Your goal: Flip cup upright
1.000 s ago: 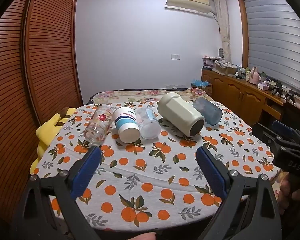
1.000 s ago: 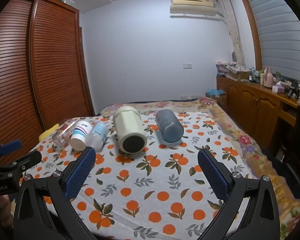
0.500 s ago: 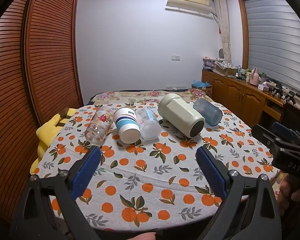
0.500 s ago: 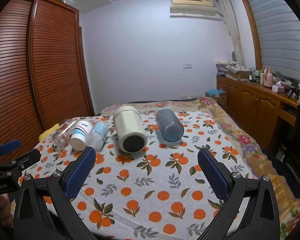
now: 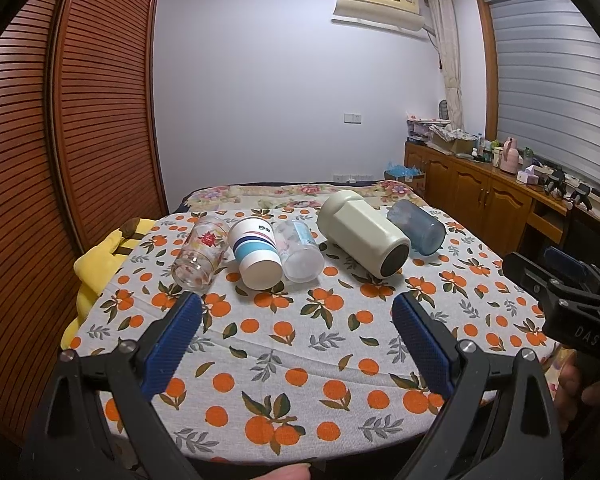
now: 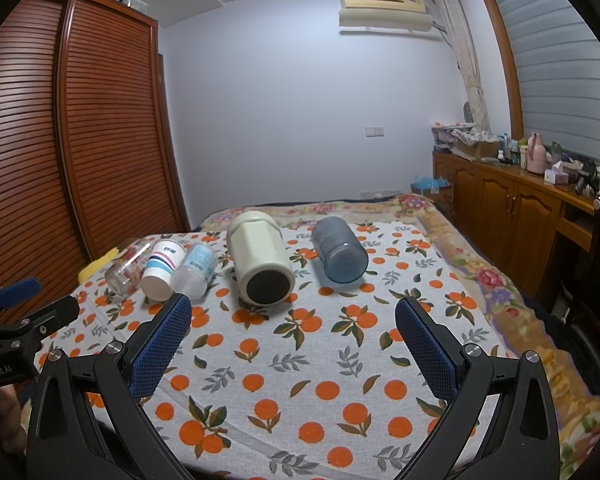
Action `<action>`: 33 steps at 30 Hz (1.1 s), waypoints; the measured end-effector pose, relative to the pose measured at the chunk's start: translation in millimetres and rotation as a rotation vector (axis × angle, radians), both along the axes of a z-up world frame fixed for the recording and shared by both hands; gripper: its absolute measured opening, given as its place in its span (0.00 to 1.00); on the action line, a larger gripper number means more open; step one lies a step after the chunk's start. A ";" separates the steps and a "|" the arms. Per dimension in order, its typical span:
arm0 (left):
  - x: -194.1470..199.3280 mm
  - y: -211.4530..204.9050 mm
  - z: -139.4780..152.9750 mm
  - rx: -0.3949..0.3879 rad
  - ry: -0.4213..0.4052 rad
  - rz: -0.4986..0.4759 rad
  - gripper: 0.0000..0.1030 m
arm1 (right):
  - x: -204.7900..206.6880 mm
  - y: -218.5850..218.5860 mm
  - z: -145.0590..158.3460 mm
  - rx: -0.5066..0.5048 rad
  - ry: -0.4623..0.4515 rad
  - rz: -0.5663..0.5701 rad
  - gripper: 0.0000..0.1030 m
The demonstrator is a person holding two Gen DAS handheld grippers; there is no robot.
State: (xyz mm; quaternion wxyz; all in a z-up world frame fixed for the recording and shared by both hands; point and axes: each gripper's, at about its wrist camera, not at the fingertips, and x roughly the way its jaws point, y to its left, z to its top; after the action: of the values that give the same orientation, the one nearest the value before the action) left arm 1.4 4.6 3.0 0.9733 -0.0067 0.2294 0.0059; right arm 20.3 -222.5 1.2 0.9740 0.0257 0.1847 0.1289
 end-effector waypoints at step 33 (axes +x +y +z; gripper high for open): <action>0.8 6.7 9.4 -0.005 -0.010 0.008 0.94 | -2.1 0.6 1.2 0.002 -0.002 0.001 1.00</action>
State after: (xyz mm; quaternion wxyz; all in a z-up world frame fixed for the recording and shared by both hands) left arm 2.2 11.3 12.4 0.9744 -0.0100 0.2245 0.0091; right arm 18.1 -221.9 2.3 0.9741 0.0262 0.1834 0.1296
